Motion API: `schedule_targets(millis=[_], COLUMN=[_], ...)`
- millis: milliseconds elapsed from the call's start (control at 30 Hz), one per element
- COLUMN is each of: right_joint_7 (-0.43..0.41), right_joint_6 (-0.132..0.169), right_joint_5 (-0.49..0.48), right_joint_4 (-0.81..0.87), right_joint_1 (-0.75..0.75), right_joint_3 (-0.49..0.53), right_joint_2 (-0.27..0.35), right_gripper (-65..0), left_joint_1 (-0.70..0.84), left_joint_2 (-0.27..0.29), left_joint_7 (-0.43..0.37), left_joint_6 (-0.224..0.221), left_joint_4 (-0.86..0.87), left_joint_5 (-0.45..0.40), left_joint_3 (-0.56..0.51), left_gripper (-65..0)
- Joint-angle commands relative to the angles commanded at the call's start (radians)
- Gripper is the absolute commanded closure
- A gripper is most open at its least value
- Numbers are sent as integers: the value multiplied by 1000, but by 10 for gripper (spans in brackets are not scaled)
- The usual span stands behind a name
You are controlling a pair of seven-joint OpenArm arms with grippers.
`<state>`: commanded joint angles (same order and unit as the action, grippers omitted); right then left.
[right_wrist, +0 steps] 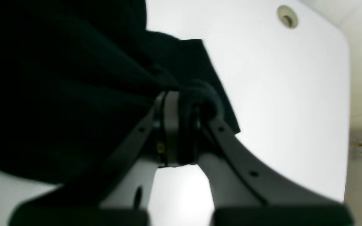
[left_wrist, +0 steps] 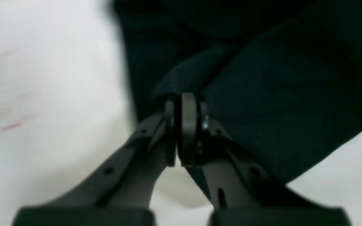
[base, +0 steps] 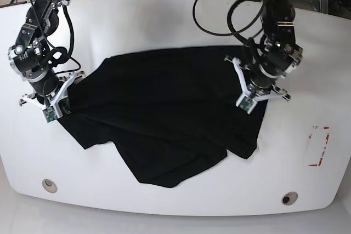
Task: Layout the t-shirt on the table in an organized manner, then fold the t-shirt properly
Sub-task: 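Lay the shirt down and release it from both grippers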
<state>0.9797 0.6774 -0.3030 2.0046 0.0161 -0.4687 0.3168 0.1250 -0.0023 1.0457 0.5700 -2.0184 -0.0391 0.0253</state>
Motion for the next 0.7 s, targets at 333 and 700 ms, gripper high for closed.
schedule_targets(millis=[333,700], right_joint_7=[0,0], right_joint_6=[0,0], right_joint_5=[0,2], right_joint_4=[0,0], right_joint_1=[28,34], right_joint_3=[-40,-64], right_joint_2=[-20,-51], right_gripper=[-3,-3], left_joint_1=[140,146], left_joint_2=[32,31], left_joint_7=[0,3], left_joint_6=[0,0], left_joint_4=[3,5], left_joint_5=[0,0], left_joint_3=[-38,-40], left_gripper=[0,-21])
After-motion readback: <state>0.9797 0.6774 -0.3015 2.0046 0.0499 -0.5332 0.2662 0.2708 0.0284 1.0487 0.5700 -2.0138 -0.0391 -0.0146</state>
